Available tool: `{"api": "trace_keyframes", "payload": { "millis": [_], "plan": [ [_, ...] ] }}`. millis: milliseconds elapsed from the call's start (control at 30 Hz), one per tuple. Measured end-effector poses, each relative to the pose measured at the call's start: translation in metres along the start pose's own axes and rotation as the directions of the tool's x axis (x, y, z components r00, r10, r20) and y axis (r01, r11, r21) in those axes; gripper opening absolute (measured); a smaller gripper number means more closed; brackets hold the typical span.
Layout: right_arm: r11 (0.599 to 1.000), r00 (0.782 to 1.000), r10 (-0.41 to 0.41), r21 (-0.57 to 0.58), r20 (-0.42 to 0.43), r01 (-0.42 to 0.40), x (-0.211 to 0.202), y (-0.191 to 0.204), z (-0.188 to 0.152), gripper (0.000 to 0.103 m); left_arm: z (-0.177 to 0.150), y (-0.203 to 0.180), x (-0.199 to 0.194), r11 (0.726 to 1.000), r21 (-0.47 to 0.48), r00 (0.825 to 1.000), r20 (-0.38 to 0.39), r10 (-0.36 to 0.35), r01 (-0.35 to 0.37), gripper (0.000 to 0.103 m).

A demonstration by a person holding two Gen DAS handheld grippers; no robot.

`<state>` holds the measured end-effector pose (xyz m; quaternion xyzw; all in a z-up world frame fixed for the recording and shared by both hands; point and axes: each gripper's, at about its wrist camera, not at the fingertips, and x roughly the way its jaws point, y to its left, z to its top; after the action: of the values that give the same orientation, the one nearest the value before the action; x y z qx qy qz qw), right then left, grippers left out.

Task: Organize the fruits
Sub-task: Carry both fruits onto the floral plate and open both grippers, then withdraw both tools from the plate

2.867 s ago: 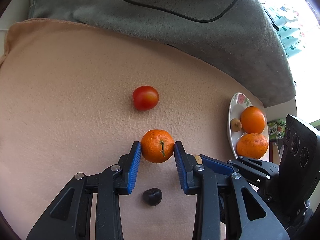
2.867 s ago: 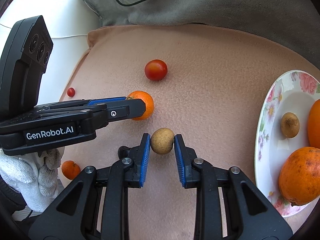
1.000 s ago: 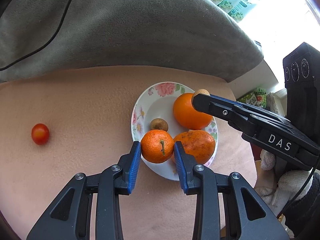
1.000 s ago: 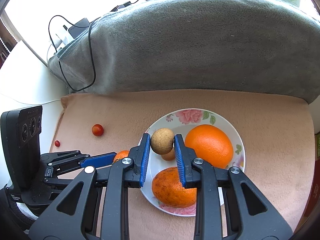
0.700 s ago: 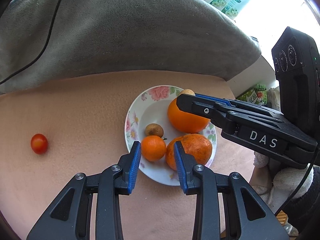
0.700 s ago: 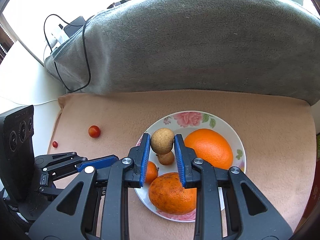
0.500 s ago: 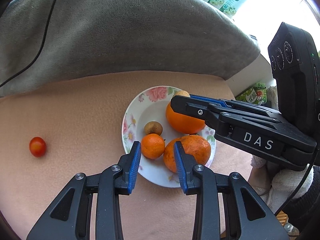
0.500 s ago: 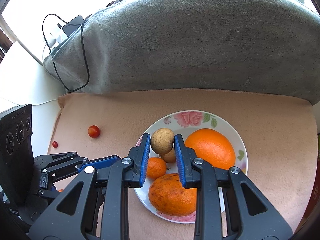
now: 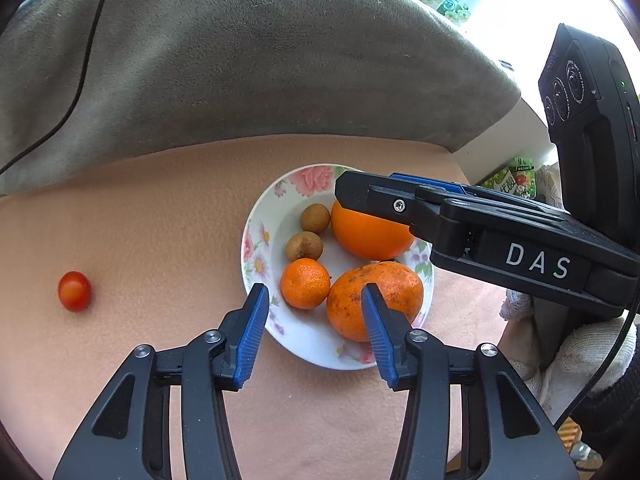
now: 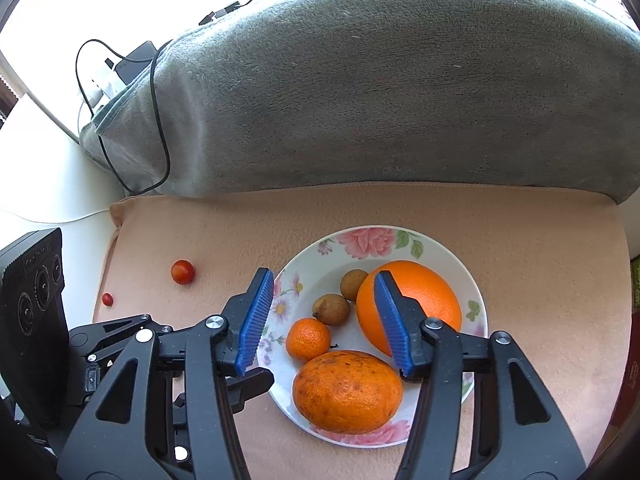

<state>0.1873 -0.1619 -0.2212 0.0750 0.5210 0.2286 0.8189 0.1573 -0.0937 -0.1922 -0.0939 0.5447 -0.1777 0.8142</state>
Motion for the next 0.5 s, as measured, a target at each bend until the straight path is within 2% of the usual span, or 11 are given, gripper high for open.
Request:
{"api": "trace_keyframes", "payload": {
  "millis": [133, 200, 367, 500],
  "plan": [
    [1.0, 1.0, -0.009, 0.003, -0.001, 0.009, -0.0002, 0.0002, -0.0009, 0.063, -0.0006, -0.0007, -0.0018, 1.0, 0.006, 1.0, 0.001, 0.007, -0.007, 0.061],
    [1.0, 1.0, -0.023, 0.007, 0.006, 0.023, -0.0017, 0.0, -0.0013, 0.076, -0.001, -0.0014, -0.0028, 1.0, 0.007, 1.0, 0.002, 0.017, -0.017, 0.068],
    [0.999, 0.999, -0.035, 0.022, 0.003, 0.035, -0.0031, -0.0003, -0.0005, 0.084, -0.0029, -0.0009, -0.0058, 1.0, 0.003, 1.0, 0.0, 0.028, -0.028, 0.069],
    [0.999, 0.999, -0.042, 0.032, -0.001, 0.042, -0.0052, -0.0017, -0.0014, 0.085, -0.0055, 0.0004, -0.0098, 0.999, 0.002, 0.999, 0.002, 0.035, -0.035, 0.069]
  ]
}}
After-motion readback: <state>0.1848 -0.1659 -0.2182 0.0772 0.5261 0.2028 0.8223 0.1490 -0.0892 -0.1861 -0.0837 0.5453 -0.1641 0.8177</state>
